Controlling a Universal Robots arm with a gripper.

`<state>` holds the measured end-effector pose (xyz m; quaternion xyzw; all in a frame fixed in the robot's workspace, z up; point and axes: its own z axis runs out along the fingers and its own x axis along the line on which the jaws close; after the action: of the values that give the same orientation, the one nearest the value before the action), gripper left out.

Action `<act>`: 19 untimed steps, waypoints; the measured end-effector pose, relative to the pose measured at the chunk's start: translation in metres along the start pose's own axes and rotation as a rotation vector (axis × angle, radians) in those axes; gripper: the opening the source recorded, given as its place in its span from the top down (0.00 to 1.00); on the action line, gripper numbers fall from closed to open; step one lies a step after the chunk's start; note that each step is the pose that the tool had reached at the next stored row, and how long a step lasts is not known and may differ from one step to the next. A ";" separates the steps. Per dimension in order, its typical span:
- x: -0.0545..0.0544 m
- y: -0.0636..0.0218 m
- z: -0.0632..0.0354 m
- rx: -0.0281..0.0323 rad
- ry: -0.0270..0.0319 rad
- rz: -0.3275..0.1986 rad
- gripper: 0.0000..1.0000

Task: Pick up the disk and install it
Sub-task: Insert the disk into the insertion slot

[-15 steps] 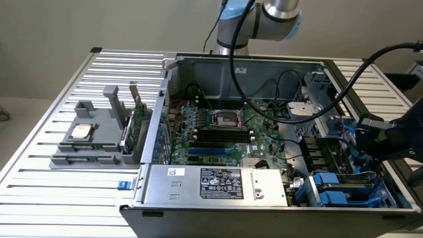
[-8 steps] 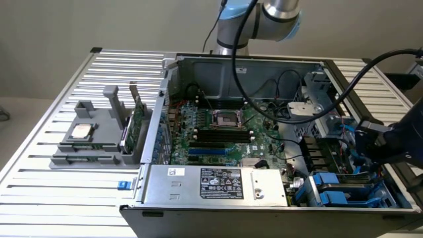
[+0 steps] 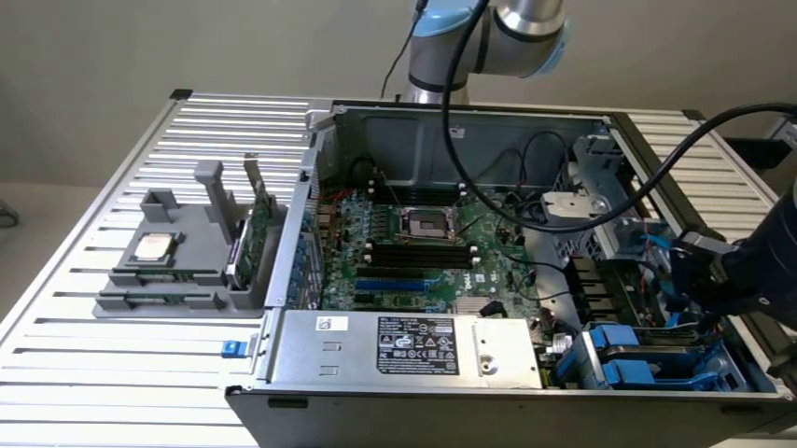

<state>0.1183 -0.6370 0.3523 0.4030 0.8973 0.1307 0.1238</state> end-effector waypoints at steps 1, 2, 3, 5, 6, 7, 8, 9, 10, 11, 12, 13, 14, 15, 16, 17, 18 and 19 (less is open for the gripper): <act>0.000 -0.0002 0.0007 0.0018 -0.0045 0.013 0.45; 0.000 -0.0005 0.0015 0.0038 -0.0094 0.028 0.47; 0.000 -0.0008 0.0022 0.0058 -0.0138 0.040 0.47; 0.000 -0.0013 0.0036 0.0093 -0.0226 0.067 0.61; 0.001 -0.0015 0.0042 0.0113 -0.0273 0.080 0.61; 0.001 -0.0016 0.0045 0.0136 -0.0317 0.093 0.61; 0.001 -0.0017 0.0047 0.0156 -0.0357 0.106 0.61; 0.001 -0.0017 0.0049 0.0177 -0.0397 0.118 0.61; 0.001 -0.0018 0.0052 0.0198 -0.0435 0.131 0.61; 0.001 -0.0019 0.0052 0.0224 -0.0467 0.142 0.61; 0.001 -0.0019 0.0052 0.0259 -0.0483 0.152 0.61; 0.001 -0.0020 0.0053 0.0309 -0.0474 0.159 0.61; 0.001 -0.0021 0.0052 0.0376 -0.0439 0.166 0.61; 0.001 -0.0022 0.0052 0.0446 -0.0393 0.172 0.61; 0.001 -0.0022 0.0052 0.0517 -0.0346 0.178 0.61; 0.001 -0.0022 0.0051 0.0578 -0.0308 0.184 0.61; 0.001 -0.0023 0.0050 0.0629 -0.0274 0.190 0.61; 0.001 -0.0024 0.0049 0.0687 -0.0235 0.196 0.61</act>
<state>0.1175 -0.6370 0.3467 0.4944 0.8560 0.1066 0.1070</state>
